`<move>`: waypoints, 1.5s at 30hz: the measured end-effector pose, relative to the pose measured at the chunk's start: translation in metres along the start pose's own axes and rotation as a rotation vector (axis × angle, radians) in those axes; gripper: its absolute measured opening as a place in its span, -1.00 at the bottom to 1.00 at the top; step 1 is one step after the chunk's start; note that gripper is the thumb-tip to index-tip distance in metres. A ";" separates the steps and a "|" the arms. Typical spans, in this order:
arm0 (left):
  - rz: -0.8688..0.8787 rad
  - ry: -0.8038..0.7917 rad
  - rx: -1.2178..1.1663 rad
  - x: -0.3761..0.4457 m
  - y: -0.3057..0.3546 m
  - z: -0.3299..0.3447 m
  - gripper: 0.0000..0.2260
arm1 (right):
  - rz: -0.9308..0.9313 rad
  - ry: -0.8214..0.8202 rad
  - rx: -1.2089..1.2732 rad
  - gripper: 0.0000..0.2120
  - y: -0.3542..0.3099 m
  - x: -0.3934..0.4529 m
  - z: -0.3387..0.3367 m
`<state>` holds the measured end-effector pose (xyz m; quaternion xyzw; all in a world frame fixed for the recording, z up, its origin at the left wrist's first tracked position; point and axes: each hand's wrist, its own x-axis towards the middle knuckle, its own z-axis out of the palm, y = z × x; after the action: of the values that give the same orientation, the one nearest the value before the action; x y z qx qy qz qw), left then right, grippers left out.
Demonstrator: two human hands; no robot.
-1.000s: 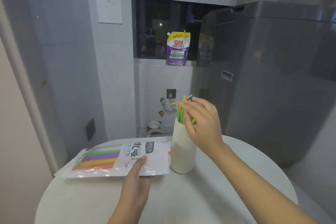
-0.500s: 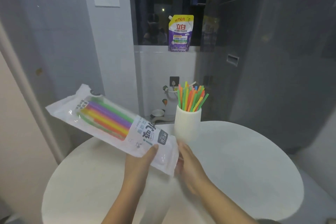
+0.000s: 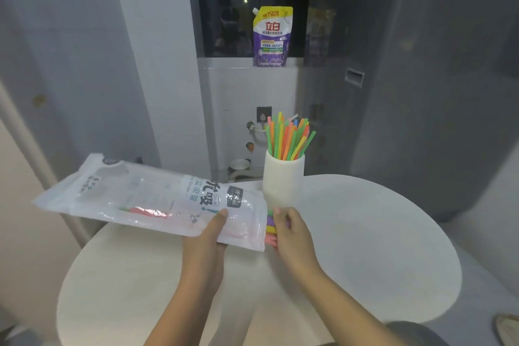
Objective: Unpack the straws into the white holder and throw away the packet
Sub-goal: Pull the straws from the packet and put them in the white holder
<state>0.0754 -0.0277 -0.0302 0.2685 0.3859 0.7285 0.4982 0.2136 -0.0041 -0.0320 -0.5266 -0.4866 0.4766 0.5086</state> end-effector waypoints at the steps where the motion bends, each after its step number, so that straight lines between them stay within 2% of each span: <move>1: -0.035 0.013 -0.059 0.000 -0.001 0.001 -0.66 | -0.070 -0.004 -0.064 -0.82 0.000 0.000 -0.002; 6: -0.181 0.068 -0.304 0.003 -0.002 0.000 -0.74 | -0.358 0.011 -0.394 -0.90 -0.004 0.004 -0.013; 9: -0.211 0.081 -0.345 0.004 -0.003 0.000 -0.75 | -0.443 -0.006 -0.473 -0.92 -0.010 0.010 -0.021; 14: -0.234 0.119 -0.397 0.004 -0.004 0.001 -0.65 | -0.567 0.009 -0.621 -0.89 -0.019 0.017 -0.031; 17: -0.237 0.140 -0.384 0.004 -0.005 0.002 -0.66 | -0.505 -0.008 -0.518 -0.95 -0.021 0.018 -0.033; 23: -0.208 0.174 -0.403 0.007 -0.002 0.001 -0.70 | -0.411 0.043 -0.373 -0.95 -0.024 0.022 -0.044; 28: -0.199 0.167 -0.377 0.008 0.000 -0.002 -0.73 | -0.285 0.043 -0.235 -0.88 -0.025 0.024 -0.051; 31: -0.211 0.158 -0.370 0.006 -0.003 -0.001 -0.75 | -0.097 0.046 0.044 -0.80 -0.022 0.020 -0.045; 34: -0.201 0.153 -0.363 0.004 -0.004 0.001 -0.76 | 0.055 -0.042 0.448 -0.79 -0.021 0.018 -0.039; 36: -0.190 0.147 -0.369 0.003 -0.005 0.002 -0.76 | 0.101 -0.091 0.611 -0.70 -0.022 0.017 -0.037; 39: -0.200 0.120 -0.378 0.001 -0.007 0.004 -0.77 | 0.148 -0.156 0.640 -0.64 -0.021 0.015 -0.031; 45: -0.217 0.105 -0.376 -0.002 -0.010 0.007 -0.74 | 0.165 -0.216 0.583 -0.85 -0.025 0.013 -0.030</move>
<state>0.0864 -0.0257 -0.0349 0.0893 0.2953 0.7427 0.5943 0.2436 0.0073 -0.0065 -0.3427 -0.3365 0.6887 0.5431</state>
